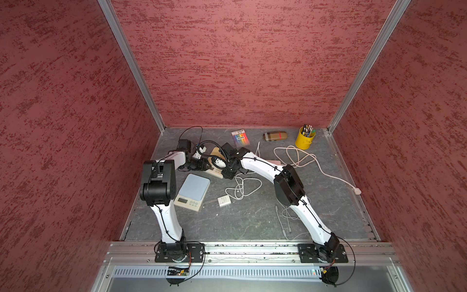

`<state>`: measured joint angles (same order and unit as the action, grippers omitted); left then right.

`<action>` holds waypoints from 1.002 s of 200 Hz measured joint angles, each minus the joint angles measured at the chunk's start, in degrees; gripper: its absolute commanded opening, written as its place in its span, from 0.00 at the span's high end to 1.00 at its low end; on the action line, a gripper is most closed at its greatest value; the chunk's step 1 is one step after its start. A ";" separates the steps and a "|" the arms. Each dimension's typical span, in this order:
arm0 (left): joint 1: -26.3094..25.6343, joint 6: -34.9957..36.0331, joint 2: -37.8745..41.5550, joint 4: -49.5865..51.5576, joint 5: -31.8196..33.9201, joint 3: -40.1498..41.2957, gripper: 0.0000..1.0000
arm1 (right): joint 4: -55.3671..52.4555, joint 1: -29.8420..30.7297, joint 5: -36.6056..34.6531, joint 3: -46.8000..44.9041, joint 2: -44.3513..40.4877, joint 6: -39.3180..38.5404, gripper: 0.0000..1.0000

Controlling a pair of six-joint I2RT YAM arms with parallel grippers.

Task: Charge the electronic scale
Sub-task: Insert the charging cable into the electronic scale, then pick up the plug from the center of the board.

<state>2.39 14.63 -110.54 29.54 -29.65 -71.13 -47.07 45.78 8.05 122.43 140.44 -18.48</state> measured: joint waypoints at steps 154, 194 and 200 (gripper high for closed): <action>-9.40 7.82 22.14 12.94 4.76 5.57 0.38 | 31.32 0.28 -3.21 -40.17 -32.39 7.78 0.48; -25.42 20.72 31.06 16.52 10.01 14.14 0.32 | 35.71 -0.83 -7.54 -53.05 -45.07 12.66 0.47; -26.08 21.33 30.80 17.27 10.67 14.43 0.32 | 36.52 -1.03 -8.28 -54.53 -46.93 13.62 0.47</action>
<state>-23.68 35.97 -79.75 46.81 -18.98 -56.71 -10.55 44.75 -0.23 67.90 93.51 -4.86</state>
